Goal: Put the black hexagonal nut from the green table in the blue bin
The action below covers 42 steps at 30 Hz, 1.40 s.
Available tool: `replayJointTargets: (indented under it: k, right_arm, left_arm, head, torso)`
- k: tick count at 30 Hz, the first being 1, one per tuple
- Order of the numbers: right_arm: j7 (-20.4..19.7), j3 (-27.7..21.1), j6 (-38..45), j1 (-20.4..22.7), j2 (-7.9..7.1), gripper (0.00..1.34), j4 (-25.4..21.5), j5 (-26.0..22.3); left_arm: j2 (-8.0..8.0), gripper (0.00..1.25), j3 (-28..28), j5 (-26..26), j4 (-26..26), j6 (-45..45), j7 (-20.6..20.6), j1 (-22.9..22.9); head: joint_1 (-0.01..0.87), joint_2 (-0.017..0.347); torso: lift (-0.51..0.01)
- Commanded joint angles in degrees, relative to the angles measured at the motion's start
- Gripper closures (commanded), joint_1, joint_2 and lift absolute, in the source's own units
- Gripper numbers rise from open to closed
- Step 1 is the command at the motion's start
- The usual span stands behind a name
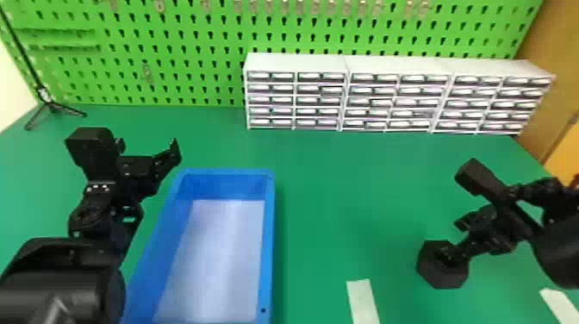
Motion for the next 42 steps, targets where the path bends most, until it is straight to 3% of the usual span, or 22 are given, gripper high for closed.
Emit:
replayJointTargets:
  k: [1,17,28,42]
  right_arm:
    - [-0.26,-0.42,-0.89,-0.14,0.54,0.39,1.75,0.15]
    - [-2.19,-0.86,-2.74,-0.75,2.04,0.39,5.18,0.07]
    - [-2.55,-0.34,-2.91,-0.93,2.04,0.40,5.79,-0.02]
    - [-2.46,0.02,-2.03,-0.84,1.86,0.89,5.97,0.07]
  left_arm:
    - [0.00,0.20,0.02,0.00,-0.04,0.00,0.00,-0.09]
    - [0.00,0.20,0.20,0.09,0.04,-0.35,0.08,-0.27]
    - [0.00,0.20,0.28,0.18,-0.04,-0.53,0.17,-0.27]
    - [0.00,0.20,0.37,0.26,-0.04,-0.53,0.17,0.00]
  head:
    - [0.686,0.028]
    - [0.686,0.028]
    - [0.686,0.028]
    - [0.686,0.028]
  torso:
    - [-0.096]
    - [-0.096]
    - [-0.096]
    - [-0.096]
